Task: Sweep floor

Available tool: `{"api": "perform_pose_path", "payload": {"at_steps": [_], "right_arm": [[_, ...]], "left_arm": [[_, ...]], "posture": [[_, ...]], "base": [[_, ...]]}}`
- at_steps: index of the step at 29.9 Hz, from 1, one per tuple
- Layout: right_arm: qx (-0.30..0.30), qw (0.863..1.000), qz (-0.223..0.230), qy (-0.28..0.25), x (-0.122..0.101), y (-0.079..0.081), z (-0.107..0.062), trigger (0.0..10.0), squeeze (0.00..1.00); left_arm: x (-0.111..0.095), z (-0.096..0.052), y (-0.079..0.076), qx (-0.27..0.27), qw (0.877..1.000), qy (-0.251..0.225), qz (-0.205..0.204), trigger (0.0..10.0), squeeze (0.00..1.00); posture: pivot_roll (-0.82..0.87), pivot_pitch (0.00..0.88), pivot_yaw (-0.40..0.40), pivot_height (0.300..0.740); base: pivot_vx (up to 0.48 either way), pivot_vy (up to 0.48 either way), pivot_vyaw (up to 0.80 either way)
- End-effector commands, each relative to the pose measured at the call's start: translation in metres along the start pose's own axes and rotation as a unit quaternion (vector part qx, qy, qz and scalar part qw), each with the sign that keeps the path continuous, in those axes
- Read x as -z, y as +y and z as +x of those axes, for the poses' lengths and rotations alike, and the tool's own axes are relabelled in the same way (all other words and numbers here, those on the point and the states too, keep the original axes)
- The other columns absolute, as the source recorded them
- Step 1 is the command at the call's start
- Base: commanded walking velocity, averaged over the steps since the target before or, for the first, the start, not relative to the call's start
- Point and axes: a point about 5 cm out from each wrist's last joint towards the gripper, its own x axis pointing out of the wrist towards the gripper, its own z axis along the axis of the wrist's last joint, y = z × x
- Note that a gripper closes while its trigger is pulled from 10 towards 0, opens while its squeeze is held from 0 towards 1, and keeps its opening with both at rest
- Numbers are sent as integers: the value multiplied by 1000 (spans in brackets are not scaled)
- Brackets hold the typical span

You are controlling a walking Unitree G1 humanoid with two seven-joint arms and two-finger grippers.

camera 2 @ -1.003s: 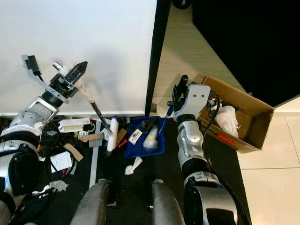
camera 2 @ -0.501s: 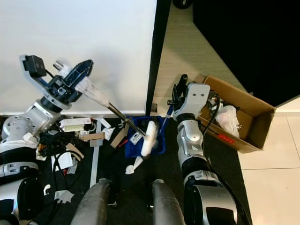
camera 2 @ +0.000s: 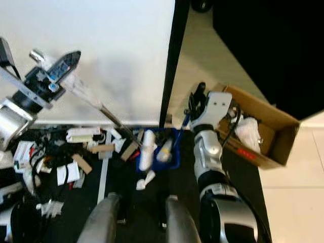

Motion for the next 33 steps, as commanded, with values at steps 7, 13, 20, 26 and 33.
{"api": "perform_pose_path", "payload": {"at_steps": [7,13,20,26,33], "right_arm": [[18,984,61,167,66,8,-39,10000,0],[19,983,56,175,68,9,-40,10000,0],[16,984,56,166,67,10,-41,10000,0],[15,986,54,155,68,12,-45,10000,0],[16,988,54,144,68,14,-49,10000,0]], "left_arm": [[-3,-26,42,-135,979,27,149,10000,0],[17,-15,84,-159,973,34,163,10000,0],[27,-7,99,-180,967,43,177,10000,0],[24,11,101,-179,969,7,168,10000,0],[23,44,88,-104,990,-71,57,10000,0]], "posture": [[126,266,106,740],[107,327,101,740],[65,395,108,740],[3,457,127,740],[-24,465,143,740]], "base": [[0,0,0],[0,0,0],[0,0,0],[0,0,0],[0,0,0]]}}
